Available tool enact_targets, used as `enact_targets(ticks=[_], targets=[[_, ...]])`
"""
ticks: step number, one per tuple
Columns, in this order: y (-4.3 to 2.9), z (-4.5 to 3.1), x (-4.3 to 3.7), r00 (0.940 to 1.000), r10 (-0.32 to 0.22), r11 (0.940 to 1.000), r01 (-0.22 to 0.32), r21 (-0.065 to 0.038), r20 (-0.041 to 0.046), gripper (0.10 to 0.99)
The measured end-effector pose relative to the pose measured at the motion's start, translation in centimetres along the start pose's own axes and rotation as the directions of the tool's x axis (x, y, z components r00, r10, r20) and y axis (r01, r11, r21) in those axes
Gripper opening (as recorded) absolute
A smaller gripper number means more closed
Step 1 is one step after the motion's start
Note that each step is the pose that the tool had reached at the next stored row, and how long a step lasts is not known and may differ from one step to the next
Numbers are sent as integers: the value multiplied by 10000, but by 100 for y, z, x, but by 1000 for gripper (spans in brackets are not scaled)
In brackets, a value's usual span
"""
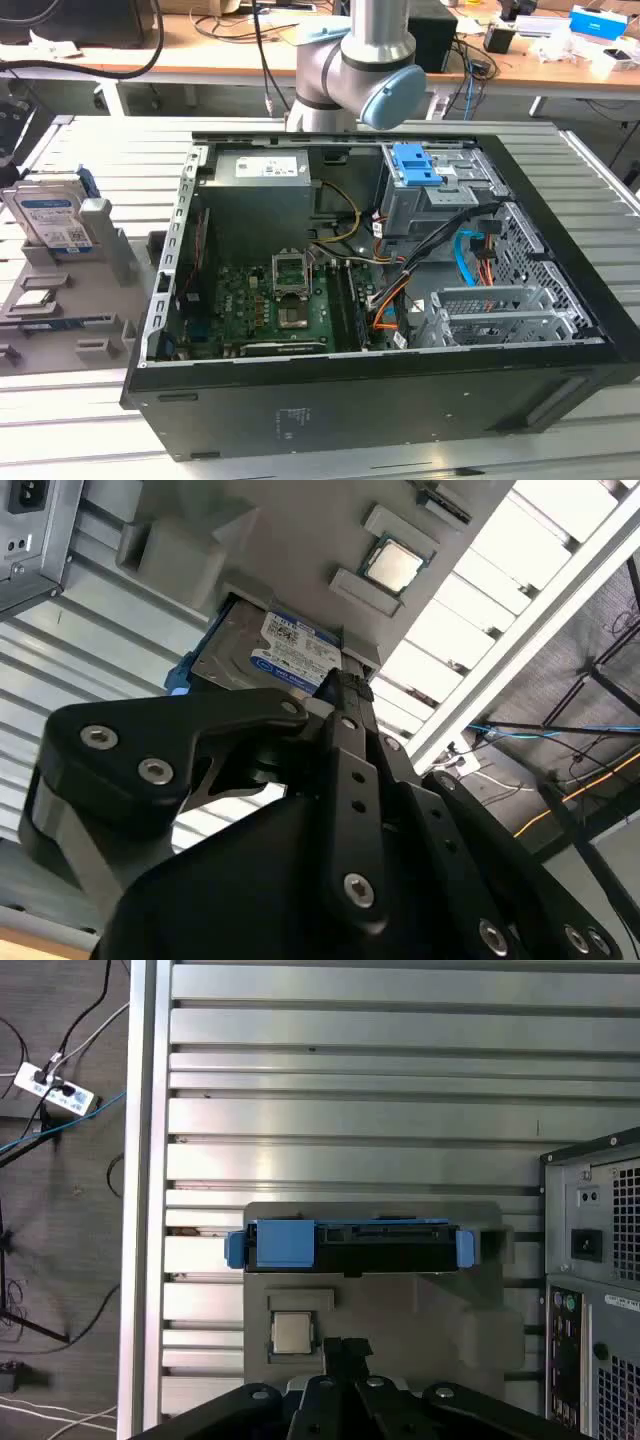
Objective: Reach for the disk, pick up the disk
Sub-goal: 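Pick up the disk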
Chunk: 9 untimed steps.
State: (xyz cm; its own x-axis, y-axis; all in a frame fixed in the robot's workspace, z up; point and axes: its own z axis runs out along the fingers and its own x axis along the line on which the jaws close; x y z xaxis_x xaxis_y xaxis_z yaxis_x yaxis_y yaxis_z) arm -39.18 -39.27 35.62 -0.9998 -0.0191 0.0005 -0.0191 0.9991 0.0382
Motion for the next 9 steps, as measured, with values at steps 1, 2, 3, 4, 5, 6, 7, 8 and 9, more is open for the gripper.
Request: enact_targets(ticks=[1, 2, 3, 4, 5, 6, 7, 8, 9], targets=[[0, 0, 0, 10000, -5, 10000, 5, 0, 0, 106], [0, 0, 1, 9999, -164, 9999, 164, 0, -7, 106], [0, 0, 1, 9994, -331, 9995, 331, 0, -13, 106], [0, 0, 0, 9989, -467, 9989, 467, 0, -18, 106], [0, 0, 0, 9983, -589, 9983, 589, 0, -23, 106], [0, 0, 0, 9976, -688, 9976, 688, -1, -27, 106], [0, 0, 0, 9946, -1037, 9946, 1037, -2, -40, 106], [0, 0, 0, 9920, -1260, 9920, 1260, -3, -48, 106], [0, 0, 0, 9887, -1500, 9887, 1500, -3, -58, 106]])
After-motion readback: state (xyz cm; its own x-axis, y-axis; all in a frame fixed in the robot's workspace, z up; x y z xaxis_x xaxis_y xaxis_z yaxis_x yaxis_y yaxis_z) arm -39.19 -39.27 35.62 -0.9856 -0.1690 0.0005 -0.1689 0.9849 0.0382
